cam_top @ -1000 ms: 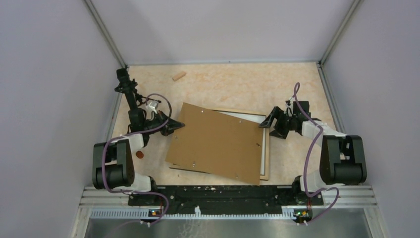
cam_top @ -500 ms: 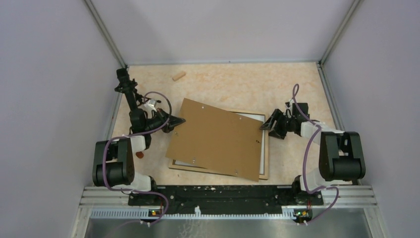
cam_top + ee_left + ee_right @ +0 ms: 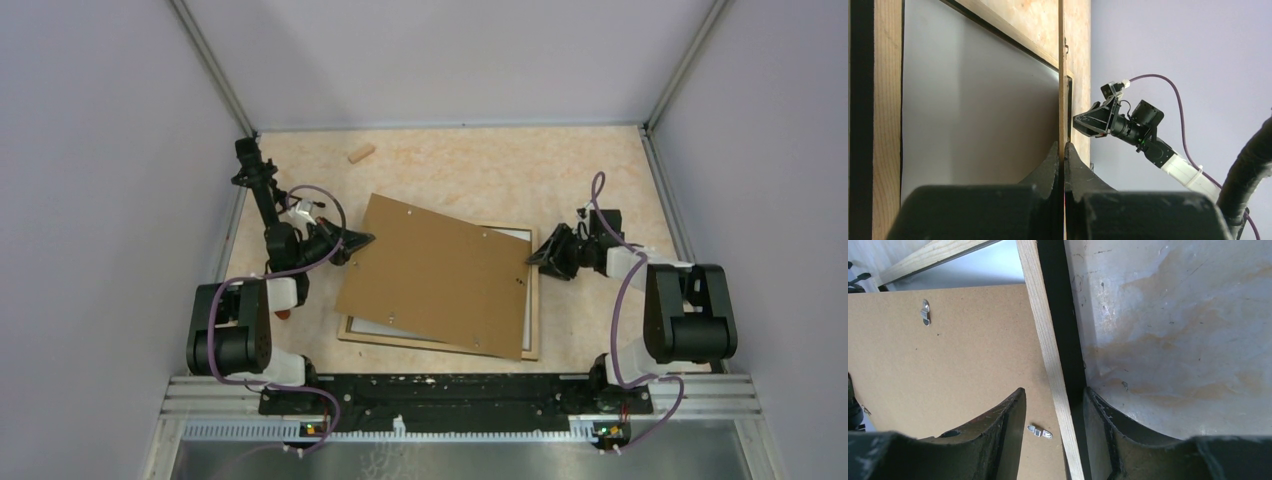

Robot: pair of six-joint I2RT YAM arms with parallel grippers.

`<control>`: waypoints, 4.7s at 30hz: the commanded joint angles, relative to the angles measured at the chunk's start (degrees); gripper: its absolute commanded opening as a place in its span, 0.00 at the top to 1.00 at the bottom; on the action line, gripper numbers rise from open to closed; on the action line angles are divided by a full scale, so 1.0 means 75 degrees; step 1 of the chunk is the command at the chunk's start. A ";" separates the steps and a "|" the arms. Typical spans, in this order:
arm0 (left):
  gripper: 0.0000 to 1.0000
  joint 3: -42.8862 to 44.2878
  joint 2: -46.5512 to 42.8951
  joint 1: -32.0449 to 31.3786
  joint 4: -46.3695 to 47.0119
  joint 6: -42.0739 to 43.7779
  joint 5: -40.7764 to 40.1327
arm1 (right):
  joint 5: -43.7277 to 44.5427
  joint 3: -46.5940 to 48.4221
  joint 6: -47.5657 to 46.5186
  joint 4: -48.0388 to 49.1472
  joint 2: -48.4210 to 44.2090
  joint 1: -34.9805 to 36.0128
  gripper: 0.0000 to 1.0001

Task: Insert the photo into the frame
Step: Place the photo frame item in the photo frame, then install the photo frame at the center of the board.

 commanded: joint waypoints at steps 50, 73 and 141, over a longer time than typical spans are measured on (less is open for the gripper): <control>1.00 -0.0685 -0.0292 -0.0925 0.2664 -0.0812 -0.1802 | -0.0212 -0.0274 0.0113 0.0582 0.0356 -0.0195 0.80; 0.47 0.1386 -0.1106 -0.1014 -0.5436 0.3569 -0.2516 | -0.0398 -0.0275 0.0026 0.0636 0.0410 -0.0192 0.81; 0.07 0.2417 0.0143 -0.3007 -0.6772 0.3992 -0.2412 | 0.4967 0.2046 -0.1389 -0.2683 0.0356 0.3234 0.41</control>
